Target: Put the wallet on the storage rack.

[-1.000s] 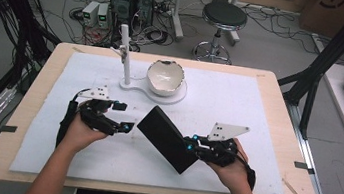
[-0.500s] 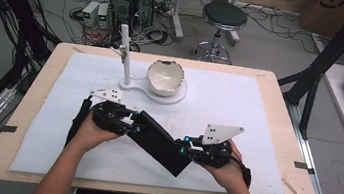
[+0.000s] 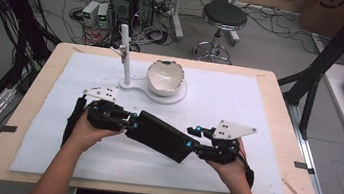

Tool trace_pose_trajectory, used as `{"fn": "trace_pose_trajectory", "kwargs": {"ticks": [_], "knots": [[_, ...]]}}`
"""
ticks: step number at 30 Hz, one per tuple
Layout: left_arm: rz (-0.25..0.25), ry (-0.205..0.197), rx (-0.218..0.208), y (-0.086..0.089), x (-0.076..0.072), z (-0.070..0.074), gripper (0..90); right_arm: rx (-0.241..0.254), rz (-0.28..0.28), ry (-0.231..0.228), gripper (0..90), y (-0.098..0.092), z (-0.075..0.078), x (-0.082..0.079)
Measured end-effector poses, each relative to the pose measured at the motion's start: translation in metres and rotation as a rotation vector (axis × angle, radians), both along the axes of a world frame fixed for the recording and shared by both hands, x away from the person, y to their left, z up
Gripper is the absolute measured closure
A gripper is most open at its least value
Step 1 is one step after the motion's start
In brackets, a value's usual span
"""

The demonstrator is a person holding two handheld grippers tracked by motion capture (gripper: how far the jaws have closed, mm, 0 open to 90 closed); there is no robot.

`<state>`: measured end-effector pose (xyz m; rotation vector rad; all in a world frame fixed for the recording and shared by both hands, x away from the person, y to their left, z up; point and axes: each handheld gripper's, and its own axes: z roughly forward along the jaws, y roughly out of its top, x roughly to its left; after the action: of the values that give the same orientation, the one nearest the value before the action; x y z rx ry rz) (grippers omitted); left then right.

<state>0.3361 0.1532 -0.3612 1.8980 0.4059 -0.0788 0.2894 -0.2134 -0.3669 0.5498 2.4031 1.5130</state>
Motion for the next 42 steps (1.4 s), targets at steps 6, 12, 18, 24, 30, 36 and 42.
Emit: {"fn": "trace_pose_trajectory", "kwargs": {"ticks": [6,12,18,24,30,36,42], "knots": [[0.043,-0.042,0.068,0.005,-0.001,0.030,76.5,0.027,-0.143,-0.006,43.9,-0.023,0.002,-0.001],[0.128,-0.097,0.132,0.014,0.006,0.075,76.4,0.019,-0.192,0.007,38.4,-0.035,-0.004,-0.003],[0.214,-0.141,0.192,0.023,0.018,0.119,76.3,0.004,-0.218,0.025,32.9,-0.039,-0.014,-0.002],[0.298,-0.174,0.208,0.029,0.030,0.151,76.3,-0.037,-0.237,0.066,25.8,-0.037,-0.024,0.002],[0.365,-0.185,0.261,0.025,0.051,0.166,76.2,-0.052,-0.237,0.090,22.3,-0.035,-0.028,0.005],[0.423,-0.186,0.317,0.012,0.078,0.163,76.2,-0.045,-0.244,0.094,21.4,-0.036,-0.030,0.007],[0.447,-0.153,0.380,-0.009,0.107,0.144,76.2,-0.041,-0.243,0.102,21.1,-0.038,-0.032,0.009]]}}
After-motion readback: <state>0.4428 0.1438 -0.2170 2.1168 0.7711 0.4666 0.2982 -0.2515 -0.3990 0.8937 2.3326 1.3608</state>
